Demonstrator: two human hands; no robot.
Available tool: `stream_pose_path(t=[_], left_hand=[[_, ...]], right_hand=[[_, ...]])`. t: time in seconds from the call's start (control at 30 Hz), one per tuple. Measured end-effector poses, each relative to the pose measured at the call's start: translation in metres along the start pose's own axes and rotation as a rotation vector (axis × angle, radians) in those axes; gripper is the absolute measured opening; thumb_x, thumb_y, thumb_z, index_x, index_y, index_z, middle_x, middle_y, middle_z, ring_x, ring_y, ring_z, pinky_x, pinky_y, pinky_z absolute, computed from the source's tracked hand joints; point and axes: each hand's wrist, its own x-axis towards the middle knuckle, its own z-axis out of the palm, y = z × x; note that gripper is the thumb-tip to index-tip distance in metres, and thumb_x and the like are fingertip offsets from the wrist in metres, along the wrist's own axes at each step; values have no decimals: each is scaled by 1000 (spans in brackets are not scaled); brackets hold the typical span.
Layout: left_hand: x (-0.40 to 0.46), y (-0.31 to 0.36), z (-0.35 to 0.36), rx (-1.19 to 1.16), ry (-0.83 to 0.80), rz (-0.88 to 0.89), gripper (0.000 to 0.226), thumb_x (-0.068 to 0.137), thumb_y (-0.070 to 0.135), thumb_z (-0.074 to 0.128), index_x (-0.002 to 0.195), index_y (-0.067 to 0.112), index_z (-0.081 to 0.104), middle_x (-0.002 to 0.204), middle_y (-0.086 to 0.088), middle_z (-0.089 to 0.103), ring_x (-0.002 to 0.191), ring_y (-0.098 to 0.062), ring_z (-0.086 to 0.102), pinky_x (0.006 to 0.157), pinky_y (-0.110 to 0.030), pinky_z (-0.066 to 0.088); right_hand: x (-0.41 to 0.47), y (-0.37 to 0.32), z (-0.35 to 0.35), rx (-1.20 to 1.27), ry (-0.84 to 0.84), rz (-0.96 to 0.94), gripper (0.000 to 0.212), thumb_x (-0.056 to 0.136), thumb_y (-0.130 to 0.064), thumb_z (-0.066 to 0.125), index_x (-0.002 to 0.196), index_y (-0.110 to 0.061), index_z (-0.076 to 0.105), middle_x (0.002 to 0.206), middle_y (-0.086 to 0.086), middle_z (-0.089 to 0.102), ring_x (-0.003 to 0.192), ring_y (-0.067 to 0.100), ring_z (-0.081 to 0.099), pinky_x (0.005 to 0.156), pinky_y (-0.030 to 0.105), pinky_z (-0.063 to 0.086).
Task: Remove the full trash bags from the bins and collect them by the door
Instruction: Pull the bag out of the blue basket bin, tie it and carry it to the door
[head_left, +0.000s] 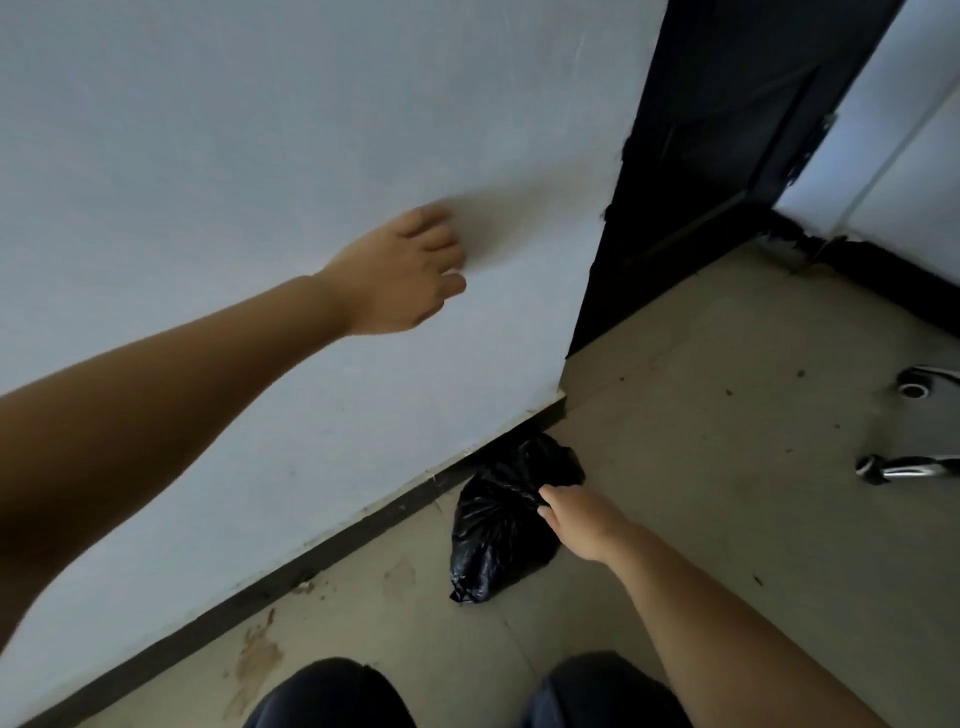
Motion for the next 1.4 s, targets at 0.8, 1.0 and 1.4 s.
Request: stream_pose_path(t=[0.8, 1.0, 1.4], left_hand=[[-62, -126, -333, -866, -602, -897, 38, 98, 28, 33, 134, 16, 38, 125, -8, 55, 109, -28, 57, 88, -40, 47], [-141, -92, -359, -883, -635, -1079, 38, 98, 27, 34, 134, 15, 39, 125, -8, 56, 108, -27, 57, 89, -39, 49], [-257, -28, -405, -881, -783, -1550, 36, 97, 27, 34, 129, 14, 42, 126, -9, 52, 112, -26, 52, 84, -37, 45]], right_hand=[[-254, -210, -426, -146, 236, -17, 49, 98, -25, 33, 144, -20, 20, 136, 9, 43, 121, 30, 44, 99, 46, 37], [-265, -270, -415, -247, 200, -135, 49, 98, -27, 31, 144, -20, 17, 140, 10, 39, 124, 30, 41, 102, 47, 33], [-261, -376, -375, -519, -89, -526, 49, 95, -38, 33, 141, -19, 29, 141, 9, 40, 125, 31, 41, 100, 45, 36]])
